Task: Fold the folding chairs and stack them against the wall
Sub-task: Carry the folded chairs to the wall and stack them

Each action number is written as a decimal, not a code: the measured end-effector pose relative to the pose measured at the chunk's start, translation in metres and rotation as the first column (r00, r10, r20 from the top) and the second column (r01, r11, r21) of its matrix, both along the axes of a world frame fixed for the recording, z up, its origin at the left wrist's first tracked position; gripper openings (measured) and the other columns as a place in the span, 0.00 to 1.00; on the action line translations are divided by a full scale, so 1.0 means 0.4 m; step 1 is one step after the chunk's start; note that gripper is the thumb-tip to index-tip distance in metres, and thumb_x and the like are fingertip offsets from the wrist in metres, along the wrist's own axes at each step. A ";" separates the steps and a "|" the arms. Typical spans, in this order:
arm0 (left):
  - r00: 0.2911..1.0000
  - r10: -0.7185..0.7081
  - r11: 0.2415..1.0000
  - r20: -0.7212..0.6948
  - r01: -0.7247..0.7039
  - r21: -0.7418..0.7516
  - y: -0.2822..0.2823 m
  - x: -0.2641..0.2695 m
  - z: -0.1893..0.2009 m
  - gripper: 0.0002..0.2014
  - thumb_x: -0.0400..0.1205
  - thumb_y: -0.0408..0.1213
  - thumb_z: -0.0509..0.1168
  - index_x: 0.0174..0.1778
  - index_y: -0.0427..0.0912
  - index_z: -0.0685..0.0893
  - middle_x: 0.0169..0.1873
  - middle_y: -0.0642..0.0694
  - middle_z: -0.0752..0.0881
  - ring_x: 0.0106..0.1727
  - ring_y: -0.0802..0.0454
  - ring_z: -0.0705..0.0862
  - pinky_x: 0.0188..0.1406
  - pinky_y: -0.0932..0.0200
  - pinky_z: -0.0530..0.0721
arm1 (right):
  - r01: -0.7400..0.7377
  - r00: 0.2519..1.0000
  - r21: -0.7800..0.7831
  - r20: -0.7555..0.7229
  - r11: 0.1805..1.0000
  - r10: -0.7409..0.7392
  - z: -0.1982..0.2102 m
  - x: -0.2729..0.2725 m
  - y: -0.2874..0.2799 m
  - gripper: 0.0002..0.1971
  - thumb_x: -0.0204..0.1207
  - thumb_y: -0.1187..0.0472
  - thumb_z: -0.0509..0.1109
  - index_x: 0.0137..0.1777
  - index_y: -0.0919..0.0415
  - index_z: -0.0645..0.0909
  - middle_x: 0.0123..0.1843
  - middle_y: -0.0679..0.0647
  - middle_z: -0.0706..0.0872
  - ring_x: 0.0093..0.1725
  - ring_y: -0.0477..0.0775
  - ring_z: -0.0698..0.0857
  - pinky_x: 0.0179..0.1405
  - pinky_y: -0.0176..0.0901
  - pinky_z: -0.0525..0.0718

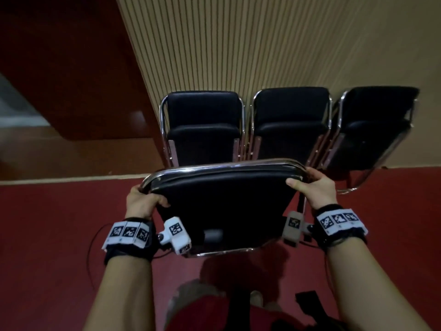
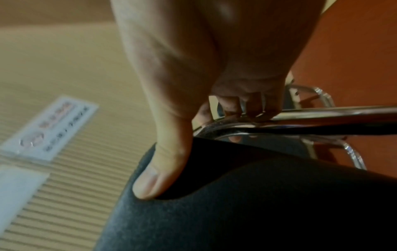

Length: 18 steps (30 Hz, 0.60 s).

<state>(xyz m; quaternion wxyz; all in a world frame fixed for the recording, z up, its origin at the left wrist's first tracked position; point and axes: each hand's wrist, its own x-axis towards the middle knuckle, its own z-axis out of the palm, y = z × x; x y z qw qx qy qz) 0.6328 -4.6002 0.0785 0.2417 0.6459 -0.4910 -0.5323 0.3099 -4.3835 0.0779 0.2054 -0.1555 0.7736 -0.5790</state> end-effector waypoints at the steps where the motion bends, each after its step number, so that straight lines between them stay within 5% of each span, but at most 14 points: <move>1: 1.000 0.022 1.000 0.009 -0.022 -0.002 -0.033 -0.007 -0.005 0.35 0.65 0.13 0.74 0.69 0.30 0.76 0.54 0.38 0.82 0.52 0.44 0.80 0.48 0.58 0.76 | -0.030 1.000 0.009 0.000 1.000 0.030 -0.007 -0.022 -0.055 0.23 0.64 0.72 0.84 0.55 0.58 0.80 0.50 0.52 0.85 0.40 0.35 0.83 0.35 0.16 0.78; 6: 0.996 0.088 0.996 0.030 -0.089 0.009 -0.228 -0.065 -0.038 0.33 0.66 0.13 0.74 0.66 0.35 0.76 0.53 0.39 0.81 0.52 0.46 0.79 0.47 0.59 0.75 | -0.093 0.995 0.015 0.033 0.996 0.092 -0.049 -0.109 -0.310 0.23 0.64 0.73 0.84 0.55 0.58 0.81 0.45 0.45 0.87 0.42 0.39 0.84 0.41 0.21 0.82; 10: 0.996 0.079 0.995 0.042 -0.082 0.057 -0.418 -0.120 -0.067 0.30 0.67 0.13 0.73 0.59 0.40 0.73 0.43 0.45 0.80 0.52 0.46 0.78 0.37 0.63 0.76 | -0.116 0.992 0.052 0.059 0.992 0.113 -0.096 -0.158 -0.493 0.18 0.62 0.74 0.84 0.45 0.54 0.86 0.44 0.52 0.90 0.39 0.44 0.88 0.44 0.34 0.88; 14: 0.996 0.082 0.992 0.028 -0.084 0.096 -0.594 -0.169 -0.100 0.31 0.64 0.11 0.73 0.58 0.40 0.74 0.48 0.42 0.83 0.53 0.44 0.81 0.45 0.59 0.77 | -0.090 0.991 0.087 0.102 0.992 0.082 -0.140 -0.207 -0.638 0.19 0.59 0.70 0.86 0.46 0.52 0.88 0.46 0.52 0.92 0.46 0.51 0.89 0.54 0.47 0.87; 18: 0.997 0.069 0.989 0.038 -0.074 0.132 -0.710 -0.220 -0.122 0.30 0.64 0.12 0.72 0.58 0.39 0.75 0.50 0.41 0.83 0.49 0.44 0.81 0.44 0.58 0.78 | -0.080 0.990 0.116 0.125 0.990 0.066 -0.181 -0.238 -0.731 0.19 0.59 0.71 0.86 0.46 0.51 0.88 0.44 0.48 0.92 0.46 0.49 0.90 0.55 0.47 0.86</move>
